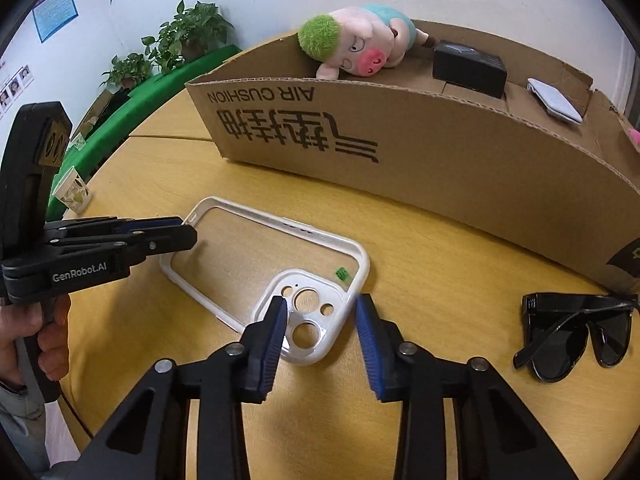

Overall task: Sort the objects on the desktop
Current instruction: 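Close the right tool on the rim of the clear phone case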

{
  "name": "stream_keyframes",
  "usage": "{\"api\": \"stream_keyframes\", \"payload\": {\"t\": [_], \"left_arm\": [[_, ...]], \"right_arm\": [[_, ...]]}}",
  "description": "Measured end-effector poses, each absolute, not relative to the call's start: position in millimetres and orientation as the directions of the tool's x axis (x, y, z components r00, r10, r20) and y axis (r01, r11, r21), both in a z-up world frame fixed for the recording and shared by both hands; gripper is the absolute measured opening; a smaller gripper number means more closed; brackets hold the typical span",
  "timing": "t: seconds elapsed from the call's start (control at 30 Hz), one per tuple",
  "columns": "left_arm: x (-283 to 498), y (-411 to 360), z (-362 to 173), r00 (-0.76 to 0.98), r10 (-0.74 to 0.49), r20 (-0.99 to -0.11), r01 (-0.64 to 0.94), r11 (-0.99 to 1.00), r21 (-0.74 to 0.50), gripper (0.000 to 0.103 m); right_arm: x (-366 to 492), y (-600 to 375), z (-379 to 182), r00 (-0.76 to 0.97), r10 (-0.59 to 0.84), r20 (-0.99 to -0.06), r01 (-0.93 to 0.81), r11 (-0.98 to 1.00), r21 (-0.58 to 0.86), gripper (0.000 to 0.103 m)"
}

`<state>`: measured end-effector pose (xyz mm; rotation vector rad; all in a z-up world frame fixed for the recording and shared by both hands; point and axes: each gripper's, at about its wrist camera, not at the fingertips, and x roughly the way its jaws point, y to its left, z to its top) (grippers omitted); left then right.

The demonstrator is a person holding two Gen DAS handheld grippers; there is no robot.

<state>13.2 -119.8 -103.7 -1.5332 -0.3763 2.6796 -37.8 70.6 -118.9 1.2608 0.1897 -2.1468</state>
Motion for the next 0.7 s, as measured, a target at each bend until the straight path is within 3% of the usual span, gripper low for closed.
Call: {"api": "stream_keyframes", "payload": {"t": [0.17,0.37,0.57,0.7], "left_arm": [[29.3,-114.8,-104.6,-0.508,0.164,-0.845,0.063,-0.972,-0.227,0.008],[38.4,-98.4,-106.0,-0.507,0.213,-0.836,0.032,-0.964,-0.265,0.006],[42.2,-91.1,-101.1,-0.498,0.227,-0.837,0.004,-0.964,-0.264,0.005],[43.9,-81.5,-63.8,-0.578,0.218,-0.787,-0.033,-0.969,-0.244,0.005]], "right_arm": [[-12.9,86.8,-115.6,-0.321,-0.443,-0.837,0.605,-0.776,0.179,0.03],[-3.7,98.5,-115.3,-0.368,-0.389,-0.844,0.603,-0.791,0.102,0.04],[-10.7,121.5,-110.1,-0.403,-0.399,-0.824,0.542,-0.829,0.136,0.012],[-8.0,133.1,-72.9,-0.506,-0.418,-0.754,0.525,-0.843,0.116,0.012]]}}
